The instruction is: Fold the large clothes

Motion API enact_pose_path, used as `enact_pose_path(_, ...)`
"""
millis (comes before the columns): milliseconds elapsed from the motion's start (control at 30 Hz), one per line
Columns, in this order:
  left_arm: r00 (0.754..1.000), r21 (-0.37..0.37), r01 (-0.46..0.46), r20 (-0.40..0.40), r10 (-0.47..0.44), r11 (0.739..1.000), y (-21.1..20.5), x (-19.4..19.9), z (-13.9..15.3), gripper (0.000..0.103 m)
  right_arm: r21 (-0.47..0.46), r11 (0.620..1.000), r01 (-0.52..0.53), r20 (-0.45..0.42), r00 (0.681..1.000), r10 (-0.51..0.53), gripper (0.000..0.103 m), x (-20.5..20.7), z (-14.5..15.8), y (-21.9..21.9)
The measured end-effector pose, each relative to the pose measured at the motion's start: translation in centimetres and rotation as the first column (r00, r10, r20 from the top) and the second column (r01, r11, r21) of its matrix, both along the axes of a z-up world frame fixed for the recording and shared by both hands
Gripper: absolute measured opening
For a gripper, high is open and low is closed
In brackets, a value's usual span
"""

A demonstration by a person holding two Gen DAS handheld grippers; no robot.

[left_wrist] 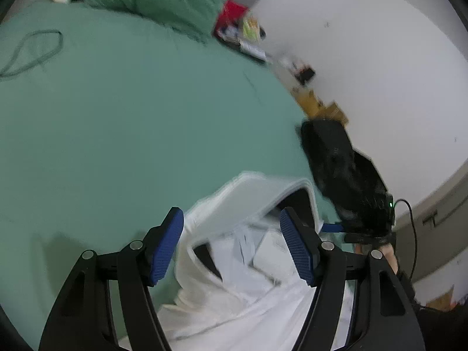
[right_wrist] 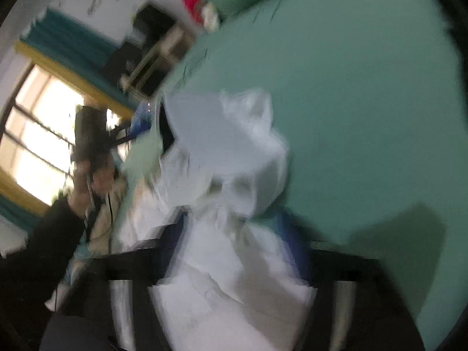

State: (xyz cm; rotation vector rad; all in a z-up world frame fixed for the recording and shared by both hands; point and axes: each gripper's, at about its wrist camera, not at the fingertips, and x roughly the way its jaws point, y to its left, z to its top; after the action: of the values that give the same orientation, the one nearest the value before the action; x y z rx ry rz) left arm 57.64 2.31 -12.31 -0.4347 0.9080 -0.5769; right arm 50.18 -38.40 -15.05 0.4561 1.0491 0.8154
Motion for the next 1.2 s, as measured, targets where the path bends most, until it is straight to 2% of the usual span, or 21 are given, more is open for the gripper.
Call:
enact_pose_path(67, 0.995, -0.051, -0.098, 0.001, 0.099, 0.994, 1.1, 0.7, 0.4, 0.074, 0.073, 0.995, 0.072, 0.027, 0.997, -0.074, 0.092, 0.1, 1.1, -1.3)
enact_pose_path(167, 0.972, 0.029, -0.211, -0.101, 0.213, 0.977, 0.1, 2.9, -1.8, 0.076, 0.086, 0.971, 0.221, -0.01, 0.975, -0.221, 0.092, 1.0, 0.7, -2.1)
enact_pose_path(267, 0.968, 0.094, -0.152, -0.186, 0.167, 0.984, -3.3, 4.7, -5.3, 0.076, 0.031, 0.983, 0.182, -0.1, 0.979, -0.178, 0.092, 2.2, -1.7, 0.9)
enact_pose_path(333, 0.968, 0.178, -0.062, -0.228, 0.102, 0.982, -5.6, 4.8, -7.9, 0.076, -0.027, 0.99, 0.136, -0.154, 0.978, -0.139, 0.093, 2.6, -3.8, 2.9)
enact_pose_path(367, 0.968, 0.201, -0.025, -0.242, 0.074, 0.979, -6.4, 4.6, -8.8, 0.076, -0.04, 0.992, 0.122, -0.136, 0.983, -0.127, 0.094, 2.5, -4.4, 3.7)
enact_pose_path(400, 0.978, 0.219, -0.027, -0.196, 0.071, 0.975, -6.6, 4.2, -8.6, 0.076, -0.05, 0.991, 0.121, -0.086, 0.988, -0.125, 0.094, 2.2, -3.9, 4.4)
enact_pose_path(467, 0.983, 0.245, -0.001, -0.177, 0.046, 0.97, -7.1, 3.4, -8.8, 0.076, -0.068, 0.997, 0.047, -0.075, 0.996, -0.052, 0.091, 1.8, -3.9, 5.9)
enact_pose_path(533, 0.982, 0.244, 0.028, -0.19, 0.019, 0.969, -7.6, 3.5, -8.9, 0.076, -0.088, 0.996, -0.031, -0.056, 0.998, 0.026, 0.062, 1.5, -3.9, 7.4)
enact_pose_path(567, 0.98, 0.259, 0.063, -0.196, -0.011, 0.964, -7.9, 3.1, -9.0, 0.076, -0.135, 0.989, -0.063, -0.052, 0.997, 0.056, 0.037, 1.3, -4.1, 8.2)
enact_pose_path(633, 0.978, 0.306, 0.122, -0.197, -0.062, 0.944, -8.8, 2.4, -8.9, 0.076, -0.207, 0.973, -0.098, -0.009, 0.995, 0.098, 0.03, 1.0, -4.1, 9.5)
enact_pose_path(733, 0.975, 0.45, 0.218, -0.144, -0.171, 0.866, -10.5, 0.7, -8.5, 0.077, -0.307, 0.941, -0.143, 0.059, 0.984, 0.168, 0.02, 0.3, -3.4, 10.3)
enact_pose_path(767, 0.973, 0.487, 0.231, -0.136, -0.188, 0.842, -11.1, 0.3, -8.6, 0.078, -0.376, 0.918, -0.13, 0.113, 0.976, 0.185, 0.016, 0.1, -2.8, 10.7)
enact_pose_path(833, 0.974, 0.517, 0.228, -0.129, -0.188, 0.825, -11.8, 0.1, -8.7, 0.079, -0.535, 0.842, -0.062, 0.246, 0.943, 0.225, 0.013, -1.2, -1.1, 11.4)
enact_pose_path(900, 0.978, 0.53, 0.207, -0.108, -0.177, 0.822, -12.4, -0.2, -8.7, 0.077, -0.68, 0.732, 0.054, 0.396, 0.867, 0.304, 0.01, -2.8, 0.5, 12.8)
enact_pose_path(933, 0.98, 0.534, 0.2, -0.088, -0.181, 0.821, -13.0, -0.5, -8.6, 0.07, -0.73, 0.672, 0.124, 0.45, 0.828, 0.336, 0.01, -3.5, 0.7, 13.5)
enact_pose_path(967, 0.978, 0.534, 0.198, -0.049, -0.203, 0.822, -13.3, -1.0, -8.4, 0.04, -0.755, 0.634, 0.167, 0.484, 0.795, 0.367, 0.01, -4.1, 0.8, 14.0)
enact_pose_path(1000, 0.979, 0.557, 0.171, -0.005, -0.203, 0.813, -13.7, -1.6, -8.0, 0.025, -0.773, 0.601, 0.205, 0.511, 0.763, 0.396, 0.01, -4.8, 0.6, 14.3)
enact_pose_path(1033, 0.98, 0.594, 0.126, 0.05, -0.193, 0.795, -14.2, -2.1, -7.4, 0.017, -0.786, 0.575, 0.228, 0.521, 0.746, 0.416, 0.01, -5.1, 0.3, 14.9)
enact_pose_path(1067, 0.976, 0.621, 0.09, 0.099, -0.192, 0.779, -14.6, -2.6, -6.8, 0.013, -0.807, 0.534, 0.253, 0.524, 0.724, 0.448, 0.01, -5.7, -0.4, 15.3)
enact_pose_path(1133, 0.957, 0.676, -0.014, 0.223, -0.187, 0.736, -15.7, -4.6, -5.8, 0.012, -0.817, 0.487, 0.307, 0.545, 0.687, 0.481, 0.011, -6.5, -1.0, 16.0)
enact_pose_path(1200, 0.942, 0.69, -0.075, 0.287, -0.177, 0.72, -16.3, -6.6, -5.3, 0.012, -0.816, 0.437, 0.378, 0.574, 0.619, 0.536, 0.011, -8.5, -2.0, 16.8)
